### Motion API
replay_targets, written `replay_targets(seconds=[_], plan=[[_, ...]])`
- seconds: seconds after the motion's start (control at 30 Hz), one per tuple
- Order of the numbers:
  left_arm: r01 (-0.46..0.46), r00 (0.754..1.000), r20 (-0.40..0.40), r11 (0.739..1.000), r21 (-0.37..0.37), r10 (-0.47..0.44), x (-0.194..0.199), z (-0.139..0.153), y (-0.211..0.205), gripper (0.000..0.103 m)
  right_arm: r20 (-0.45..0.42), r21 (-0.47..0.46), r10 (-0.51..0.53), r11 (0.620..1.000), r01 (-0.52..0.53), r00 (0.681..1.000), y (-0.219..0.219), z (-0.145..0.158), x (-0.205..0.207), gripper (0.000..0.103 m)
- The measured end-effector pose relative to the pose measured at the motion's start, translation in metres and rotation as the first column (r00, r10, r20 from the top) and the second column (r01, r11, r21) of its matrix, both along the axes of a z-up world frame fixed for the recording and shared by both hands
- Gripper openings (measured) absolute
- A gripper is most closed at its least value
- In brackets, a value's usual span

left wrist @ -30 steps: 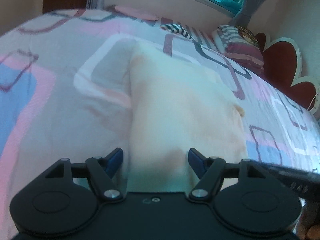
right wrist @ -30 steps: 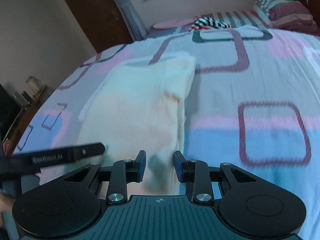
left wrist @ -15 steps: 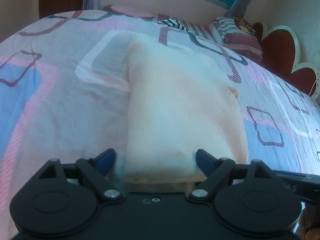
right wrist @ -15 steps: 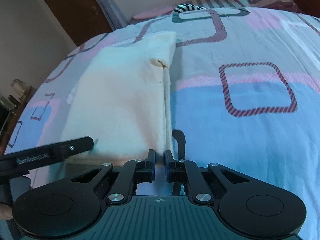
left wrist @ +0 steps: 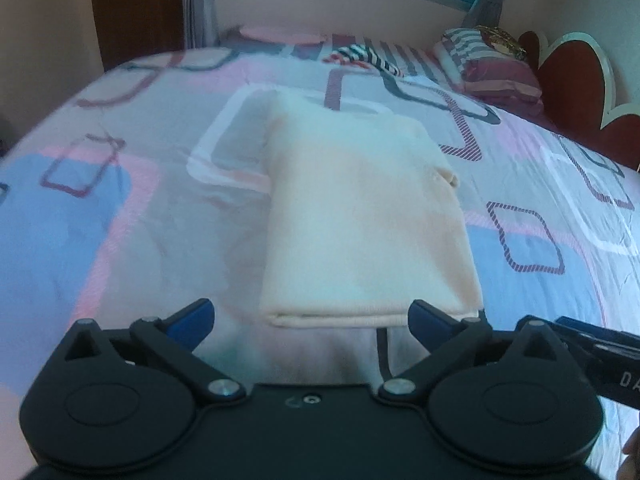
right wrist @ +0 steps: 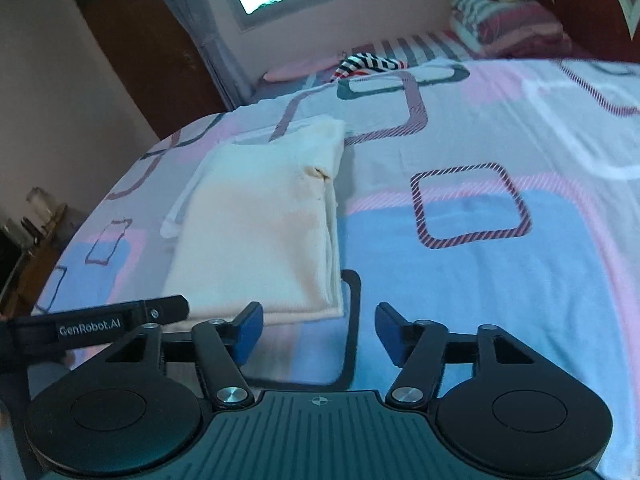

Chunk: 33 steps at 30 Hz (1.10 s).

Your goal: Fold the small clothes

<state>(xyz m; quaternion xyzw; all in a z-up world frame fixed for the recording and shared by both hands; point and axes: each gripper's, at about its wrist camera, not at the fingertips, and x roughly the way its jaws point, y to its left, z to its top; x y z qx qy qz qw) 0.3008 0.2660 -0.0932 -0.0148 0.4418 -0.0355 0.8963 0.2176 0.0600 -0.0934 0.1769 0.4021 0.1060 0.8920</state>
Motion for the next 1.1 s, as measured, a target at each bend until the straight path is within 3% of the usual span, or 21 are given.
replay_targets(seconds=[0.27, 0.47, 0.6, 0.73, 1.1], plan=[[-0.006, 0.988, 0.154, 0.999, 0.047, -0.001, -0.078, 0.063, -0.008, 0.102, 0.032, -0.002, 0.101, 0.995, -0.101, 0.994, -0.006, 0.03, -0.06, 0.078], [-0.062, 0.971, 0.235, 0.996, 0.06, 0.047, -0.155, 0.104, -0.015, 0.102, 0.126, -0.05, 0.135, 0.99, -0.129, 0.983, -0.013, 0.064, -0.13, 0.09], [-0.122, 0.963, 0.248, 0.992, 0.039, 0.109, -0.2, 0.124, -0.017, 0.102, 0.199, -0.156, 0.085, 0.986, -0.054, 0.976, -0.016, 0.09, -0.182, 0.103], [-0.143, 0.957, 0.262, 0.989, 0.041, 0.127, -0.238, 0.141, -0.021, 0.102, 0.281, -0.24, 0.005, 0.969, 0.065, 0.96, -0.023, 0.119, -0.231, 0.103], [-0.163, 0.946, 0.288, 0.986, 0.028, 0.148, -0.299, 0.161, -0.032, 0.102, 0.401, -0.191, -0.033, 0.974, 0.119, 0.915, -0.044, 0.16, -0.314, 0.103]])
